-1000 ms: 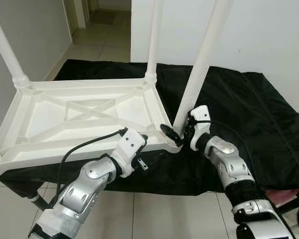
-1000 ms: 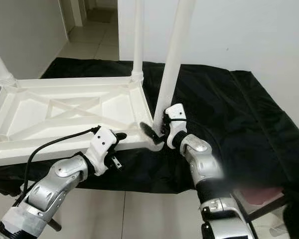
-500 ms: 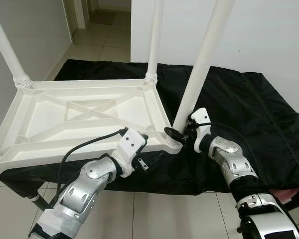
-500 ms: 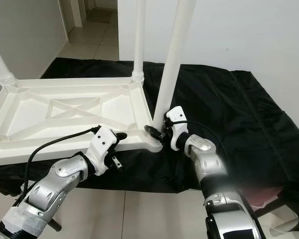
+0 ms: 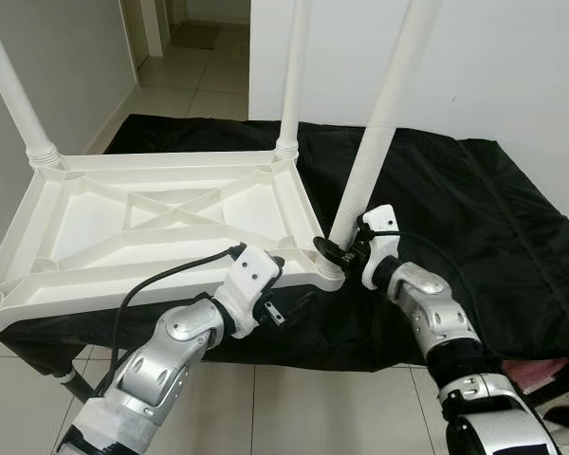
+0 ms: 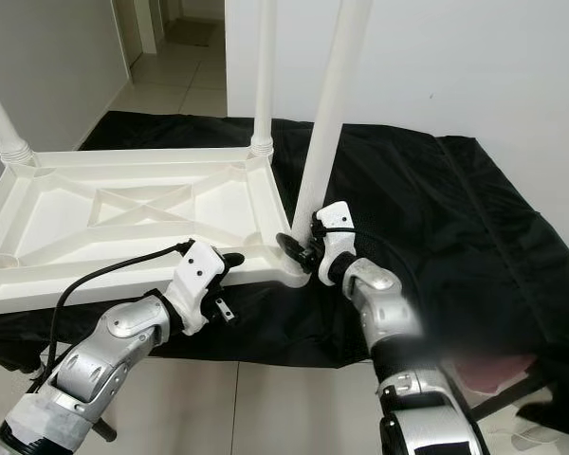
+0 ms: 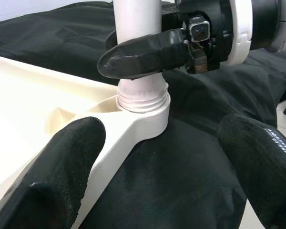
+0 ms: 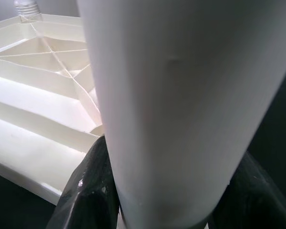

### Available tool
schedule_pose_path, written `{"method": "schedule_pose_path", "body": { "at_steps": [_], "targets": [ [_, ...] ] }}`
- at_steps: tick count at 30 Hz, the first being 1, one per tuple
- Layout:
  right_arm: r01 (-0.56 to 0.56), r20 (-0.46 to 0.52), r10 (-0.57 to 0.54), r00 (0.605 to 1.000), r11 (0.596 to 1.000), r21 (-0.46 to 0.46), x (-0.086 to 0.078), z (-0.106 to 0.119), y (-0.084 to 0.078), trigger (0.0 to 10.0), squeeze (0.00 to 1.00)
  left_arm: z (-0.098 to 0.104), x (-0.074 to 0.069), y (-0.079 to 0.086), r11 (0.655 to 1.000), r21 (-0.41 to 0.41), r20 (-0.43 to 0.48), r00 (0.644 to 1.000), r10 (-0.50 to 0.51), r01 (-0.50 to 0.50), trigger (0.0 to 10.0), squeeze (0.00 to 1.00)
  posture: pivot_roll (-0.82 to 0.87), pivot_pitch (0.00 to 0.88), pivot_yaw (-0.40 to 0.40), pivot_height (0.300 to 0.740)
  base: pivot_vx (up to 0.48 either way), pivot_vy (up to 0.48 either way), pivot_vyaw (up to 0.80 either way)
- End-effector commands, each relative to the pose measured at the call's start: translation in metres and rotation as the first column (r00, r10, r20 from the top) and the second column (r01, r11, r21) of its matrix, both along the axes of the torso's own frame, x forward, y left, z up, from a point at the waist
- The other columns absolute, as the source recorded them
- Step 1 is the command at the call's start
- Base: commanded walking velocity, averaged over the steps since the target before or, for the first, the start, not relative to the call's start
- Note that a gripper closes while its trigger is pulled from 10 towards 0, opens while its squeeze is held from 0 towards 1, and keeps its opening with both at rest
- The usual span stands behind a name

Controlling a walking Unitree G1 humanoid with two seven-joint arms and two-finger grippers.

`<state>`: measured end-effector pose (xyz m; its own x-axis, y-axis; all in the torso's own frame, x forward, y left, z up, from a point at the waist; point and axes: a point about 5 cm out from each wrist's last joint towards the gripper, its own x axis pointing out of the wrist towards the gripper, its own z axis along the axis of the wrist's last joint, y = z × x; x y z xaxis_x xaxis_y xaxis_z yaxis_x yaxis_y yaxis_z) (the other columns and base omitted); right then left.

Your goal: Building children table

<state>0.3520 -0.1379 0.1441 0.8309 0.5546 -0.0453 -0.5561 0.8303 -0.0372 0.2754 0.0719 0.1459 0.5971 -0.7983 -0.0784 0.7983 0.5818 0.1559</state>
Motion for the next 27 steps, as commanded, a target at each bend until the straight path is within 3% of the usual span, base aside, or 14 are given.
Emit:
{"method": "schedule_pose_path", "body": {
  "at_steps": [1,5,13,14,16,18,20,23,27],
  "targets": [
    [0.163,-0.042,-0.16,0.986,0.985,0.064,0.0,-0.002,-0.006,10.0,0.0,0.0,-0.003,-0.003,0.997,0.017,-0.005,0.998,-0.07,0.07,10.0,0.0,0.03,0.023,-0.05,0.74,0.0,0.0,0.0],
    [0.219,-0.036,-0.216,0.976,0.973,0.068,-0.001,-0.001,-0.007,10.0,0.0,0.0,-0.003,-0.003,0.997,0.016,-0.006,0.998,-0.07,0.07,10.0,0.0,0.03,0.022,-0.049,0.74,0.0,0.0,0.0],
    [0.219,-0.036,-0.216,0.976,0.973,0.068,-0.001,-0.001,-0.007,10.0,0.0,0.0,-0.003,-0.003,0.997,0.016,-0.006,0.998,-0.07,0.07,10.0,0.0,0.03,0.022,-0.049,0.74,0.0,0.0,0.0],
    [0.276,-0.04,-0.274,0.961,0.956,0.095,-0.004,-0.001,-0.004,10.0,0.0,-0.001,-0.004,-0.003,0.997,0.017,-0.008,0.998,-0.07,0.07,10.0,0.0,0.03,0.023,-0.051,0.74,0.0,0.0,0.0],
    [0.453,-0.084,-0.445,0.891,0.879,0.147,-0.014,-0.007,0.013,10.0,0.0,-0.002,-0.005,-0.003,0.998,0.015,-0.011,0.998,-0.069,0.069,10.0,0.0,0.04,0.023,-0.061,0.74,0.0,0.0,0.0],
    [0.453,-0.084,-0.445,0.891,0.879,0.147,-0.014,-0.007,0.013,10.0,0.0,-0.002,-0.005,-0.003,0.998,0.015,-0.011,0.998,-0.069,0.069,10.0,0.0,0.04,0.023,-0.061,0.74,0.0,0.0,0.0],
    [0.563,-0.119,-0.551,0.826,0.808,0.171,-0.021,-0.007,0.024,10.0,0.0,-0.002,-0.005,-0.003,0.998,0.013,-0.013,0.998,-0.066,0.066,10.0,0.0,0.04,0.02,-0.068,0.74,0.0,0.0,0.0],
    [0.599,-0.117,-0.588,0.8,0.781,0.177,-0.024,-0.004,0.027,10.0,0.0,-0.003,-0.006,-0.003,0.998,0.012,-0.013,0.998,-0.064,0.064,10.0,0.0,0.05,0.018,-0.069,0.74,0.0,0.0,0.0],
    [0.573,-0.122,-0.56,0.82,0.798,0.189,-0.026,-0.002,0.032,10.0,0.0,-0.004,-0.006,-0.003,0.997,0.015,-0.016,0.997,-0.07,0.07,10.0,0.0,0.04,0.012,-0.062,0.74,0.0,0.0,0.0]
  ]
}}
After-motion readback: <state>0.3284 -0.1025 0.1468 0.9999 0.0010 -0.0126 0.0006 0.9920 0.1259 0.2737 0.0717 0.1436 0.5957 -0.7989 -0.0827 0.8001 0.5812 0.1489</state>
